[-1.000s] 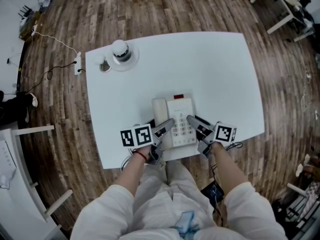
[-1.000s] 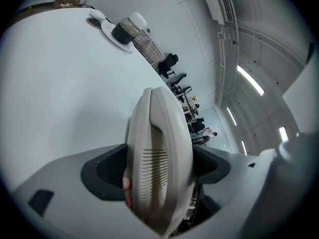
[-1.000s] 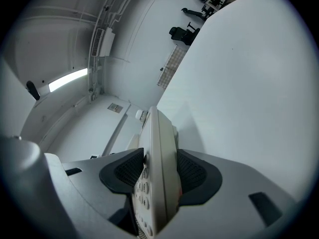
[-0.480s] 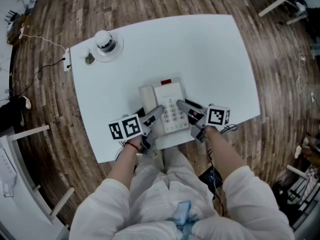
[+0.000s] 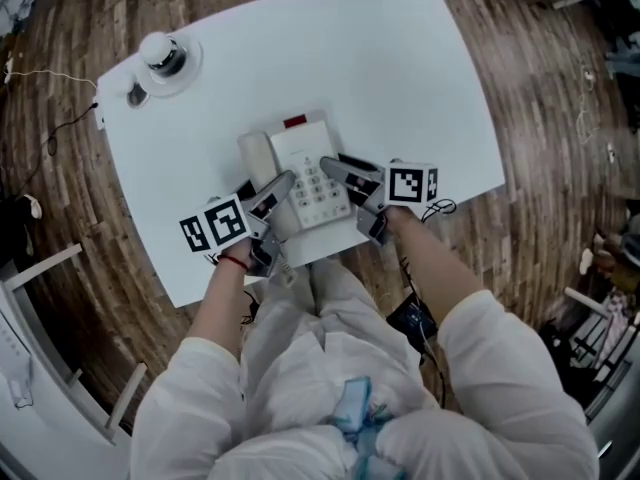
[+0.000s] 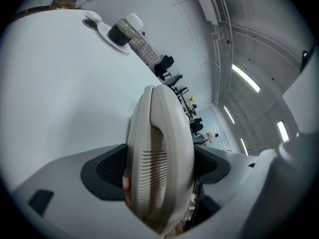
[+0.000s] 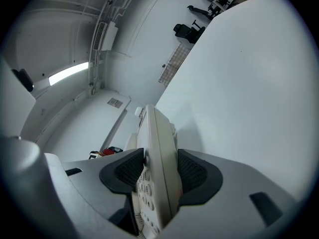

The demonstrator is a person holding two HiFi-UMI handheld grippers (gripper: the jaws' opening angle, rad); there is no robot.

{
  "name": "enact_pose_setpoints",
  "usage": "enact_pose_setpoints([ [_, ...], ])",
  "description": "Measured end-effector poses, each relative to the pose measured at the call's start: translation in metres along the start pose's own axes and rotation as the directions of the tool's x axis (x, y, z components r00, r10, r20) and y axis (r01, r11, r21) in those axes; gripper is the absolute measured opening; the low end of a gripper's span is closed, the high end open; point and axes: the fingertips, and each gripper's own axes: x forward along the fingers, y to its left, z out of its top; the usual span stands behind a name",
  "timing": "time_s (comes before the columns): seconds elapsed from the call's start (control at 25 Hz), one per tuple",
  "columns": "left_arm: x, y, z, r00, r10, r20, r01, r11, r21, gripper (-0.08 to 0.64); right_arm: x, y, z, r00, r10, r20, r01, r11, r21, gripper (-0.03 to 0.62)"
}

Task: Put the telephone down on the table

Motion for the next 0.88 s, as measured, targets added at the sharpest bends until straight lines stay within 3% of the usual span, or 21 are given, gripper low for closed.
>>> enact_pose_setpoints([
  [0.24,0.000,-0.001,-0.002,1.000,-0.002,0.007,0.002,1.000,0.003,0.397,0.001,0.008,0.000,0.999,0.054,-0.005,-0.054,0.999,0.004,0.224],
  [0.52,-0.001,0.000,0.000,1.000,0.011,0.023,-0.011,1.000,0.012,0.397,0.003,-0.001,-0.003,0.999,-0.031,-0.038,0.030,0.999,-0.017,0.225],
  [0.88,0.000,0.003,0.002,1.000,0.012,0.020,-0.013,1.000,0.022,0.397,0.007,-0.003,-0.004,0.997,-0.050,-0.051,0.048,0.998,-0.047,0.227],
])
